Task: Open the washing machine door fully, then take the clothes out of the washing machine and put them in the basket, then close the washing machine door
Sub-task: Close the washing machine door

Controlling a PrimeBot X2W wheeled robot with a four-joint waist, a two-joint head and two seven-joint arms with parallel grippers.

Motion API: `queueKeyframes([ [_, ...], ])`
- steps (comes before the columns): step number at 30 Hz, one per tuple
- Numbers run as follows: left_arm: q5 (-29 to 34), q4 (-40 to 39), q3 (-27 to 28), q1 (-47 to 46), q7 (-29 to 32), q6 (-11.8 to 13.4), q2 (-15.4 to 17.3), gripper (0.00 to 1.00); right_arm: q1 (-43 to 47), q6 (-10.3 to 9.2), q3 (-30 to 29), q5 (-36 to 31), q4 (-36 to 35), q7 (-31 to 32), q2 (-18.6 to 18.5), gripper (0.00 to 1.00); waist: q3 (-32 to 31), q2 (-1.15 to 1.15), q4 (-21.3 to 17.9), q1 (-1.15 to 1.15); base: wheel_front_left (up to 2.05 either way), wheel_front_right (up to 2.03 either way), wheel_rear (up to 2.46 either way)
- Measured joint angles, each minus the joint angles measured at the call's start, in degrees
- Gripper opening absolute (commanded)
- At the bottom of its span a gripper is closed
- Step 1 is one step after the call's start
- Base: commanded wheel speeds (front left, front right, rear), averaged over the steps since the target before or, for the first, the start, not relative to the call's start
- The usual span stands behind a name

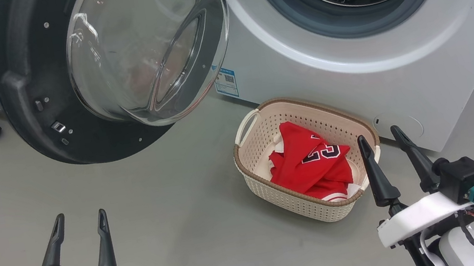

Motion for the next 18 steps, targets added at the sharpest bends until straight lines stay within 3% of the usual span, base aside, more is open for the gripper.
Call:
queueKeyframes([
  [18, -0.1, -0.7, 0.5, 0.2, 0.0, 0.0, -0.1, 1.0, -0.3, 0.16, 0.1, 0.0, 0.5, 0.0, 0.0, 1.0, 0.4, 0.0, 0.0, 0.0, 0.0, 0.0, 0.0],
])
